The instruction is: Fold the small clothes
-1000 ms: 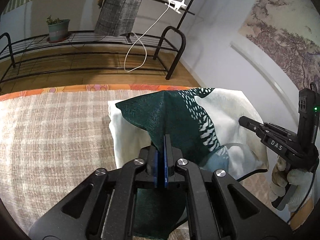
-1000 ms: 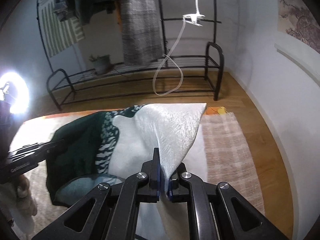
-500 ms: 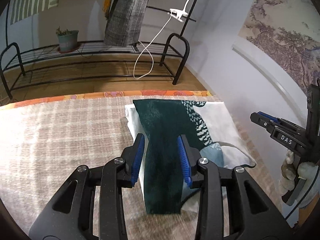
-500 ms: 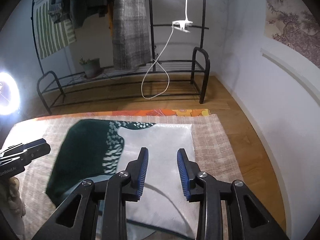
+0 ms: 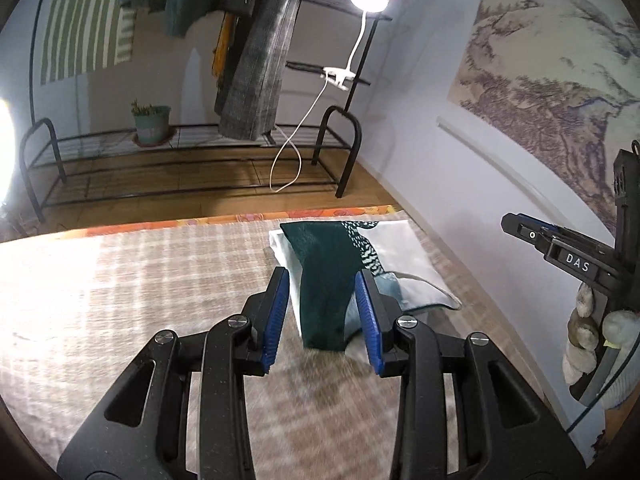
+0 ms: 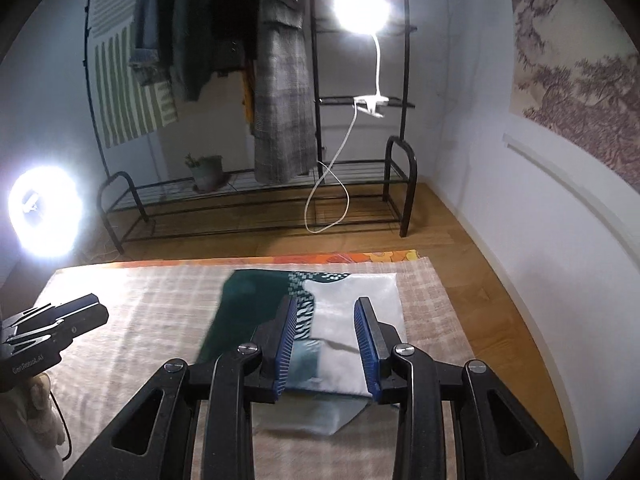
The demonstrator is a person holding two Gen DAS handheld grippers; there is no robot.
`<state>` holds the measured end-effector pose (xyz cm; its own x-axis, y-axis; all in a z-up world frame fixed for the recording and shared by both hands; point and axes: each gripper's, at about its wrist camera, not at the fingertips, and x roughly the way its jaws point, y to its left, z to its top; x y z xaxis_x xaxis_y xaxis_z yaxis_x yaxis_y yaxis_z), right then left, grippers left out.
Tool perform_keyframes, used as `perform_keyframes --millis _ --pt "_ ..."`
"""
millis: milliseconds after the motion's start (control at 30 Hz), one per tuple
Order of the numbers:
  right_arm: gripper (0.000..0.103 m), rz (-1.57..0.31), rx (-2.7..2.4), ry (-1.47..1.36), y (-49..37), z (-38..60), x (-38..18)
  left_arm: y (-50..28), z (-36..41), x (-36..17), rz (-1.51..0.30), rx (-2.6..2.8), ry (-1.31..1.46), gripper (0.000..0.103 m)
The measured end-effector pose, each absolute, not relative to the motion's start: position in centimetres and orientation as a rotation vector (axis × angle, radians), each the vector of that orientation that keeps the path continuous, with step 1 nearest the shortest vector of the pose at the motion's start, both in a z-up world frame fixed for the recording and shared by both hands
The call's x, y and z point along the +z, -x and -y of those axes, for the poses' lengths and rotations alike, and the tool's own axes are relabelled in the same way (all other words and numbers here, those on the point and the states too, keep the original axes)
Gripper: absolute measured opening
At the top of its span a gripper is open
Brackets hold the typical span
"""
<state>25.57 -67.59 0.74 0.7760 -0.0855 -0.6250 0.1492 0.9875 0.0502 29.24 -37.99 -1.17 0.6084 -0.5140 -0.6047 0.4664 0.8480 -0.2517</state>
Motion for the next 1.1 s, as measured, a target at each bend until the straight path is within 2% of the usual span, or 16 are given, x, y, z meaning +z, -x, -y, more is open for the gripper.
perform_keyframes --millis 300,333,400,533,667,733,867,933,1033,1100 --pt "0.032 -0.628 -0.184 -0.096 -17.7 60.5 5.5 -20.8 30.3 3.7 -0.633 -0.598 0.024 0.035" --pt "0.033 -0.622 -0.186 -0.102 -16.7 59.6 5.9 -19.8 29.5 4.1 -0.631 -0.605 0.022 0.038" --pt "0.033 -0.612 -0.187 -0.114 -14.8 58.2 6.5 -18.2 28.1 4.5 -0.62 -0.609 0.02 0.049" --pt "0.042 -0.604 -0.192 -0.115 -11.9 55.1 6.8 -14.6 25.2 5.2 -0.574 -0.611 -0.001 0.05" --pt "0.045 -0.595 -0.198 -0.078 -9.4 52.1 6.3 -11.8 22.9 5.2 -0.535 -0.602 -0.013 0.067" --pt "0.06 -0.587 -0.202 -0.08 -8.4 51.0 5.8 -10.8 22.0 5.0 -0.52 -0.592 -0.023 0.067" --pt "0.064 -0.568 -0.218 -0.097 -6.9 49.3 4.5 -9.7 20.8 4.2 -0.503 -0.577 -0.036 0.075" --pt "0.073 -0.561 -0.218 -0.109 -6.5 48.8 3.7 -9.3 20.4 3.7 -0.495 -0.569 -0.04 0.076" --pt "0.074 -0.553 -0.219 -0.136 -6.5 48.5 2.6 -8.8 19.9 3.1 -0.476 -0.564 -0.047 0.078" --pt "0.077 -0.559 -0.216 -0.144 -6.7 48.3 1.9 -8.6 19.8 2.8 -0.464 -0.56 -0.058 0.084"
